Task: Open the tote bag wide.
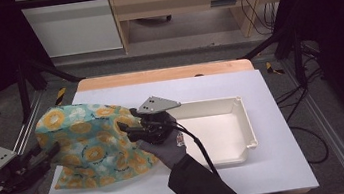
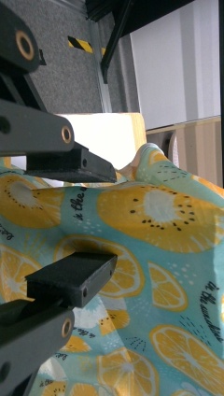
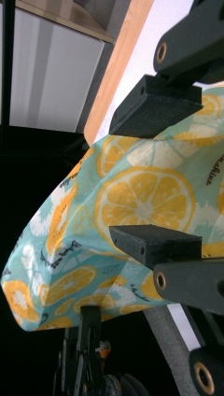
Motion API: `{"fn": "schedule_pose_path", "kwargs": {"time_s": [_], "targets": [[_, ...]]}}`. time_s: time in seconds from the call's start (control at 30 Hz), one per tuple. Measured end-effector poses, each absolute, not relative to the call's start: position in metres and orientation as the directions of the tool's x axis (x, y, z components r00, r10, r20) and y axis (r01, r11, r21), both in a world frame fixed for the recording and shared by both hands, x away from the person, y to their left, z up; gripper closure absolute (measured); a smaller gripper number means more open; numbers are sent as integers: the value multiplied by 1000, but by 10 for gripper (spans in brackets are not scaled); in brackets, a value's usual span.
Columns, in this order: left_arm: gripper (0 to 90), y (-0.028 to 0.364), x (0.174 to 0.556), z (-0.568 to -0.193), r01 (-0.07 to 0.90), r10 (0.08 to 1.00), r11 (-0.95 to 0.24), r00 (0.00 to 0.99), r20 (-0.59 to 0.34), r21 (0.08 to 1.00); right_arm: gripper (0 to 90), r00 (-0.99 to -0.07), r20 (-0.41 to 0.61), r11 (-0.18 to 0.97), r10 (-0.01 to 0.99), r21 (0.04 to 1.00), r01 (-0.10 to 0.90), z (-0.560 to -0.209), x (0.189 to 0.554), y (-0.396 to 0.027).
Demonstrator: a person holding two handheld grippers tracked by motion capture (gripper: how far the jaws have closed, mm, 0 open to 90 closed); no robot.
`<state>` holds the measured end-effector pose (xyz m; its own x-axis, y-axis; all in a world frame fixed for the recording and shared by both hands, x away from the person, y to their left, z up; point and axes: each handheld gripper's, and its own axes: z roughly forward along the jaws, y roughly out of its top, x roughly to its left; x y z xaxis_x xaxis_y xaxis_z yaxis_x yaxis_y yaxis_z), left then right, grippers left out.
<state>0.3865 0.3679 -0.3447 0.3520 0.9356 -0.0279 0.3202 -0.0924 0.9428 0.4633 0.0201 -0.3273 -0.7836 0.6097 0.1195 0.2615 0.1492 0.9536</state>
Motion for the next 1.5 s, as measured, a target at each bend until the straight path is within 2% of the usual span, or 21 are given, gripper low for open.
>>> {"fn": "schedule_pose_path", "kwargs": {"time_s": [0.23, 0.47, 0.57, 0.93, 1.17, 1.5], "targets": [[634, 369, 387, -345, 333, 941, -79, 335, -40, 939, 564, -787, 133, 149, 603, 950, 275, -329, 466, 22], [722, 370, 385, -344, 331, 946, -78, 321, -35, 940, 822, -797, 110, 171, 594, 950, 259, -328, 462, 24], [752, 370, 384, -344, 327, 948, -76, 317, -34, 942, 887, -803, 118, 173, 584, 948, 266, -326, 461, 23], [859, 373, 378, -338, 316, 954, -66, 298, -33, 946, 900, -826, 116, 135, 552, 965, 226, -311, 450, 21], [882, 375, 368, -336, 308, 959, -65, 281, -26, 949, 900, -864, 95, 132, 495, 974, 183, -302, 433, 24], [888, 370, 353, -349, 319, 961, -99, 277, 8, 943, 900, -882, 119, 164, 456, 963, 215, -327, 419, 25]]}}
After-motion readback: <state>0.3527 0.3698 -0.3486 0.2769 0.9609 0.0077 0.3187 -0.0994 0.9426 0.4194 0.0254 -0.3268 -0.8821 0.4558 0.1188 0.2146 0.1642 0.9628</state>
